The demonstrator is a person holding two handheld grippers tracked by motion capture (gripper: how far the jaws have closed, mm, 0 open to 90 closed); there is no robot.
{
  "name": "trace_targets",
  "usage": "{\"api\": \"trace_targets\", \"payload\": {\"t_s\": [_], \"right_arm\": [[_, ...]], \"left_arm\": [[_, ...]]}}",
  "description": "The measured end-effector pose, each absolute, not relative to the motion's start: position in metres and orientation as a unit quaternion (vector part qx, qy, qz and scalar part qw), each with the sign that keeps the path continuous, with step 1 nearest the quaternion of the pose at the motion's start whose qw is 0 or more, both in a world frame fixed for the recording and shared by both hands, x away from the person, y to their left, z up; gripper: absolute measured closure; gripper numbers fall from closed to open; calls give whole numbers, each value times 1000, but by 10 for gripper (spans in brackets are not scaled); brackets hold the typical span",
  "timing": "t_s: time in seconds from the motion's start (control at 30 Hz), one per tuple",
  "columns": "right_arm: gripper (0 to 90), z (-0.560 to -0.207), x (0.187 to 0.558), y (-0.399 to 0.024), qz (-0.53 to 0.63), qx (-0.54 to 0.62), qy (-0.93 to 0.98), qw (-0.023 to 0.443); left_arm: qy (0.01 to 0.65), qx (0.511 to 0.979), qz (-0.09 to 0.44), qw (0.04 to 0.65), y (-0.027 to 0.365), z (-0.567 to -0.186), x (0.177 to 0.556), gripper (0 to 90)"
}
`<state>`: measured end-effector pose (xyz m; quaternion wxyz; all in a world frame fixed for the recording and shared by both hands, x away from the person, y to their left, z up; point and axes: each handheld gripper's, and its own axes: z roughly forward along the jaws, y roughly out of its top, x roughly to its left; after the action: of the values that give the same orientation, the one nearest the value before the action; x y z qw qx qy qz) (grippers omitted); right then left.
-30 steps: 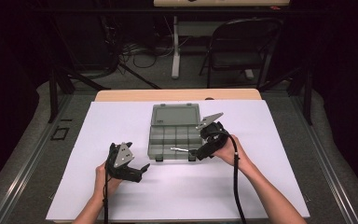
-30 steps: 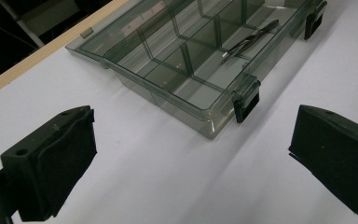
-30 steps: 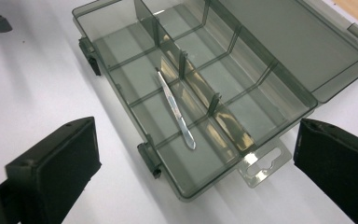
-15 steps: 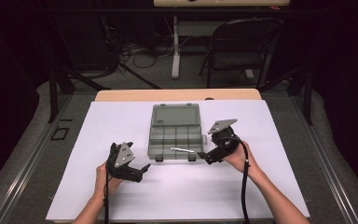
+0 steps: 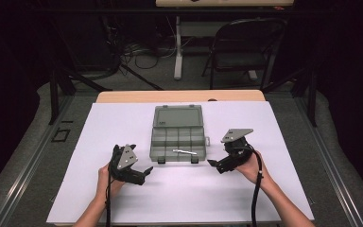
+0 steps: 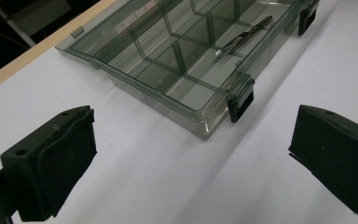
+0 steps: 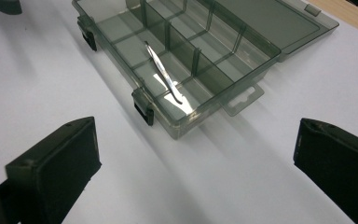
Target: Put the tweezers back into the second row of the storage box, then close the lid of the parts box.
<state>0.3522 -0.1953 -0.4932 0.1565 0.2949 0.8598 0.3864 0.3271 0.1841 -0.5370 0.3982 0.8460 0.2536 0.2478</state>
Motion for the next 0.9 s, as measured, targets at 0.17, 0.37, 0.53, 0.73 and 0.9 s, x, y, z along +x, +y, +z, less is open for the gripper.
{"api": "trace_targets", "payload": {"t_s": [0.17,0.37,0.53,0.73,0.9], "right_arm": [[0,-496,347,-200,377,298,863,153],[0,-498,345,-206,386,305,857,154],[0,-498,345,-207,394,305,853,158],[0,-500,347,-209,396,303,853,154],[0,-504,350,-209,395,305,853,151]], "left_arm": [[250,848,247,396,184,-537,327,1],[250,849,245,396,184,-537,327,1],[244,854,242,391,184,-536,328,1],[238,859,227,392,184,-535,332,0],[231,863,219,392,182,-533,336,1]]}}
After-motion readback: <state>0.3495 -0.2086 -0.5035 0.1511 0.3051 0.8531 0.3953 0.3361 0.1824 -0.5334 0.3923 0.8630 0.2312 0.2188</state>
